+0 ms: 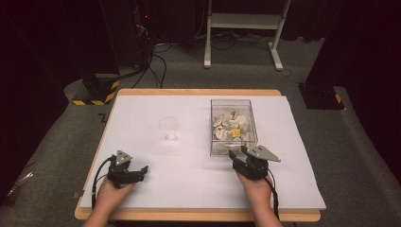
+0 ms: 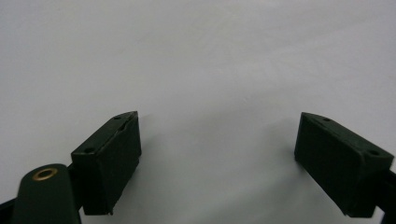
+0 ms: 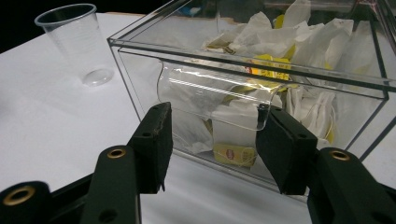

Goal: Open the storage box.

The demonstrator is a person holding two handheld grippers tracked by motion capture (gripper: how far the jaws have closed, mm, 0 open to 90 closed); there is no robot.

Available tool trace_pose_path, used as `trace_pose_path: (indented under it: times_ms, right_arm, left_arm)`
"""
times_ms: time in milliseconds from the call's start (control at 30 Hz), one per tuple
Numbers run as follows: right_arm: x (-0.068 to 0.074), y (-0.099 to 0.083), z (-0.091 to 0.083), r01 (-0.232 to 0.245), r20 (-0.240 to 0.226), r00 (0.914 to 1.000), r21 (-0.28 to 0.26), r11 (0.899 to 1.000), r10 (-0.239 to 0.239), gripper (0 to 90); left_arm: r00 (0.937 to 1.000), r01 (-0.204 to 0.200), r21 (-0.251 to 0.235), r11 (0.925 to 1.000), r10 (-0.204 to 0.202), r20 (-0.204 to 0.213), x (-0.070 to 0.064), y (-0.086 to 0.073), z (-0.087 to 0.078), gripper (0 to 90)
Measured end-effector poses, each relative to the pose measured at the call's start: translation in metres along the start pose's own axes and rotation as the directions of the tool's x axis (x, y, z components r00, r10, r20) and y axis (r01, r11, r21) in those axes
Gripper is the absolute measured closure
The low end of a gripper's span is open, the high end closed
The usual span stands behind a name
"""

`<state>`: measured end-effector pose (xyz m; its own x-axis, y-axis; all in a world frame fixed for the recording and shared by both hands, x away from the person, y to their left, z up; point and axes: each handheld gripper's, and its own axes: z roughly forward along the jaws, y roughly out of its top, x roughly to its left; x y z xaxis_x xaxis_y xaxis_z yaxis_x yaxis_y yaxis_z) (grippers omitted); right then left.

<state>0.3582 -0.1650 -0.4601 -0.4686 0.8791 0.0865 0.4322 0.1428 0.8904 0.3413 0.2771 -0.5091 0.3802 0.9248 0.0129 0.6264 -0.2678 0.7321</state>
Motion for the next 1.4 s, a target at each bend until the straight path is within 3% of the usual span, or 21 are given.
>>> trace_pose_path:
  times_ms: [900, 1400]
  right_arm:
    - [0.014, -0.013, -0.025, 0.017, -0.003, 0.9999, 0.007, 1.000, -0.017, 45.5]
    - [0.013, -0.020, -0.032, 0.025, 0.033, 0.9991, -0.005, 1.000, -0.025, 44.1]
  left_arm:
    - [1.0000, 0.000, 0.000, 1.0000, 0.000, -0.001, 0.000, 0.000, 0.000, 15.2]
    - [1.0000, 0.000, 0.001, 1.0000, 0.000, -0.001, 0.000, 0.000, 0.000, 15.3]
